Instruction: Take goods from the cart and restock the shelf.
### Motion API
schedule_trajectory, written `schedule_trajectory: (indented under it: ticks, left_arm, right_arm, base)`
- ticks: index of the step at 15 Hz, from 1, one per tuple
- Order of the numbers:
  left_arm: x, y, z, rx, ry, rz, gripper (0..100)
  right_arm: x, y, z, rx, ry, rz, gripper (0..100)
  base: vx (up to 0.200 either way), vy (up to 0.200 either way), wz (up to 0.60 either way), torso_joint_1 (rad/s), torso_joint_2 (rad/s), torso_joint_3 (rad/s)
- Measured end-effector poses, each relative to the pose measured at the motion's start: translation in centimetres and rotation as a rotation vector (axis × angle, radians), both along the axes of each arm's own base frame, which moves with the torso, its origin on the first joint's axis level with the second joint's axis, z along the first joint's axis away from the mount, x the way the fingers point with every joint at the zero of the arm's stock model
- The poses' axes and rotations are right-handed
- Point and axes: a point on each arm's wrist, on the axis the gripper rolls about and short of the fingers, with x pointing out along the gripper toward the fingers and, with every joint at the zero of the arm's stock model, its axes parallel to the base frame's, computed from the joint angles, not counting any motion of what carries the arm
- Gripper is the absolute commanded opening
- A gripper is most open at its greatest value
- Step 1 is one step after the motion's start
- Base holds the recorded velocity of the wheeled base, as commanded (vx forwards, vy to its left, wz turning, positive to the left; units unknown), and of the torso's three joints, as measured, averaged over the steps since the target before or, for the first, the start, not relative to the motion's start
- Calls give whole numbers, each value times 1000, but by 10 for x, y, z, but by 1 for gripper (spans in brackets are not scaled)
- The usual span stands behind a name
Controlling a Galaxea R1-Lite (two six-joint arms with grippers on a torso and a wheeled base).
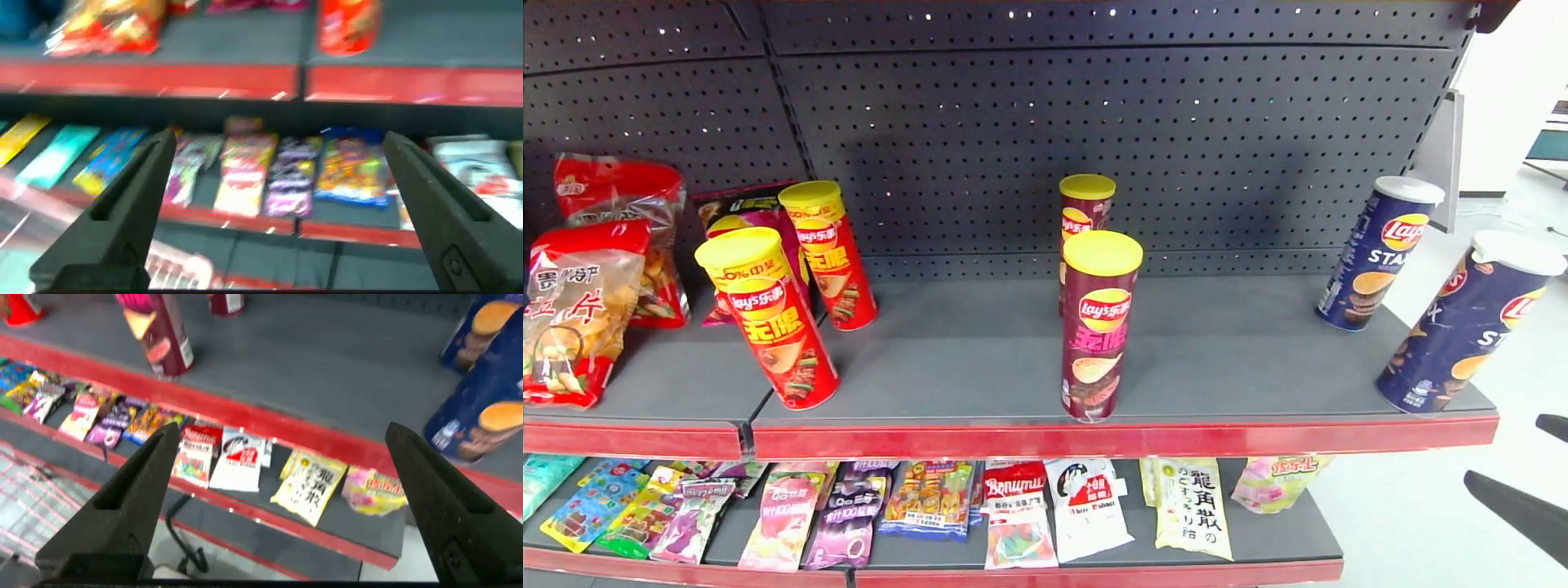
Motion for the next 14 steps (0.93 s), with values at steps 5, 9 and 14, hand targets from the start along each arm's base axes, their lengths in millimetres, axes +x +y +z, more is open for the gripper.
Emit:
schedule_trajectory:
  ticks: [5,9,14]
  left_arm:
    - [-3,-7,-8,-82,-93,-215,100]
    - [-4,-8,-14,-58,-108,-246,100]
    - [-4,-8,-14,-57,-113,-247,100]
  right_arm:
    - [-5,-1,-11,-8,16,0,100]
    - [-4,0,-20,-61,34,24,100]
    - [27,18,-16,-110,136,149,100]
  base:
    - [0,0,0,0,0,0]
    - [0,0,0,0,0,0]
    - [0,0,0,0,0,0]
